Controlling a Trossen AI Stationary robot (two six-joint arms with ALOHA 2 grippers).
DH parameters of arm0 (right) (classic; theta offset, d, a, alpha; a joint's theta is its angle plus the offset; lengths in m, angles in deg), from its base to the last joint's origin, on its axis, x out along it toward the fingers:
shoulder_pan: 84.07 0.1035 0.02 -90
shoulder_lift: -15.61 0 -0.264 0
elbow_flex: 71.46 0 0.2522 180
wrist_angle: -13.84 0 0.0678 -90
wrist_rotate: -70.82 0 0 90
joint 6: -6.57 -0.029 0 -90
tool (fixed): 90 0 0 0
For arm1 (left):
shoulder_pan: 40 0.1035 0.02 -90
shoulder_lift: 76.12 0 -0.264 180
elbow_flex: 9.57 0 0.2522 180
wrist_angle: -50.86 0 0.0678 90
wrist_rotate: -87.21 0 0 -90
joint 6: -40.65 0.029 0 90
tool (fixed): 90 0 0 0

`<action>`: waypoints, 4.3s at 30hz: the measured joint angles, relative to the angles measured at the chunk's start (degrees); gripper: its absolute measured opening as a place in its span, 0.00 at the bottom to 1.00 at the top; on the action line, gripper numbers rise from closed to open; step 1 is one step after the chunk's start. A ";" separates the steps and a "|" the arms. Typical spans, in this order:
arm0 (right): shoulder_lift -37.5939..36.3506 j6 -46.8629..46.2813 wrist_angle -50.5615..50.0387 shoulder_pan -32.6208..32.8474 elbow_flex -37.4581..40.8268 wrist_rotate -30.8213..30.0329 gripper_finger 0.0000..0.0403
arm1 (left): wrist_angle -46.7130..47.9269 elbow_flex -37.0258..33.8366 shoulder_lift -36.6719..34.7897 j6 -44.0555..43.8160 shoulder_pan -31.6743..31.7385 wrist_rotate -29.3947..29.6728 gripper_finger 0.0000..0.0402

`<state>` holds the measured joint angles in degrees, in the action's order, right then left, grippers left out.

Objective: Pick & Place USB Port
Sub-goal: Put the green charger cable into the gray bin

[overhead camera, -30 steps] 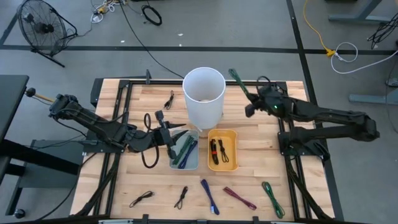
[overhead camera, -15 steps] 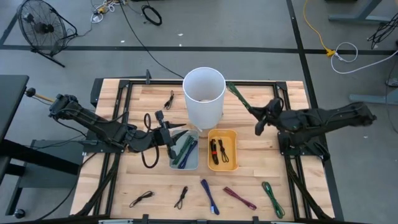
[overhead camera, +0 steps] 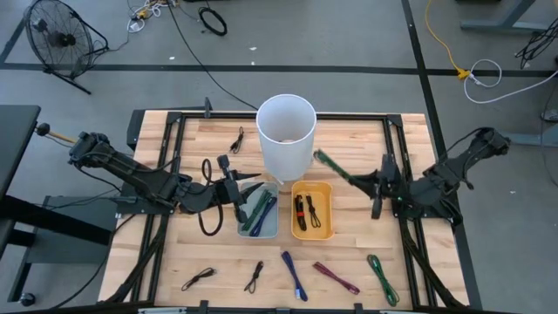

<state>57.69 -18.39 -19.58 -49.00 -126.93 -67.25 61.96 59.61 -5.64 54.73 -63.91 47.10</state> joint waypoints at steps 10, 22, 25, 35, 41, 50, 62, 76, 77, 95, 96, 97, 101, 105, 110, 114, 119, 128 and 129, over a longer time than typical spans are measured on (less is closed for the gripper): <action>12.78 9.80 20.10 4.02 0.00 -0.06 0.02 | -0.15 0.00 0.00 -1.60 -0.01 -5.84 0.29; 27.88 31.05 54.73 -0.87 0.00 9.97 0.02 | -8.28 0.00 0.00 -4.59 -0.01 -16.06 0.29; 30.18 32.37 56.02 -2.72 -1.31 12.34 0.02 | -11.27 0.00 0.00 -4.57 -0.01 -19.73 0.29; 39.89 35.49 50.81 -7.50 -11.42 16.17 0.02 | -17.29 0.02 0.00 -4.48 1.33 -26.03 0.29; 41.74 36.78 49.38 -8.52 -13.84 16.32 0.02 | -17.87 0.02 0.00 -5.84 2.73 -32.33 0.29; 38.46 39.01 48.50 -8.98 -13.88 15.61 0.02 | -15.88 0.02 0.02 -5.97 2.81 -34.01 0.29; 39.27 35.92 47.50 -10.08 -13.94 19.04 0.02 | -17.36 0.02 0.00 -4.59 2.85 -33.14 0.29; 41.12 32.40 47.45 -13.91 -13.92 24.31 0.02 | -18.81 0.02 0.00 -2.89 2.88 -33.16 0.24; 41.12 32.41 47.46 -13.92 -13.92 24.27 0.02 | -18.68 0.02 0.00 -2.89 2.88 -33.14 0.22; 39.98 34.05 43.41 -13.55 -13.90 22.43 0.30 | -5.78 0.02 -0.02 -12.42 2.90 -25.88 0.07; 39.72 34.18 42.21 -13.53 -13.90 21.71 0.31 | -3.44 0.02 -0.02 -14.07 2.90 -25.04 0.07; 39.51 34.25 41.41 -13.53 -13.90 21.10 0.32 | -0.86 0.02 -0.02 -16.00 2.90 -24.23 0.07; 38.14 33.74 38.79 -13.49 -13.90 18.40 0.34 | 8.85 0.02 0.03 -25.81 2.90 -23.53 0.07; 37.43 32.48 38.03 -13.51 -13.90 18.03 0.35 | 16.22 -0.02 0.90 -34.66 2.90 -25.06 0.07; 37.41 32.51 38.03 -13.44 -13.90 18.02 0.35 | 22.18 -0.09 2.32 -42.02 2.80 -28.80 0.07; 37.41 32.52 38.07 -13.42 -13.90 18.00 0.35 | 25.10 0.07 5.16 -45.16 3.18 -30.69 0.07; 37.41 32.52 37.91 -13.44 -13.90 17.92 0.35 | 26.73 0.02 9.23 -46.51 5.12 -34.91 0.07; 37.41 32.52 37.54 -13.42 -13.90 17.46 0.35 | 27.98 0.00 10.99 -47.99 9.06 -42.01 0.07; 37.41 32.52 37.53 -13.42 -13.90 17.46 0.35 | 28.58 0.00 10.99 -48.41 9.31 -42.05 0.08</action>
<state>95.10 14.12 17.95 -62.42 -140.83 -49.79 90.54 59.61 5.35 6.32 -54.60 5.05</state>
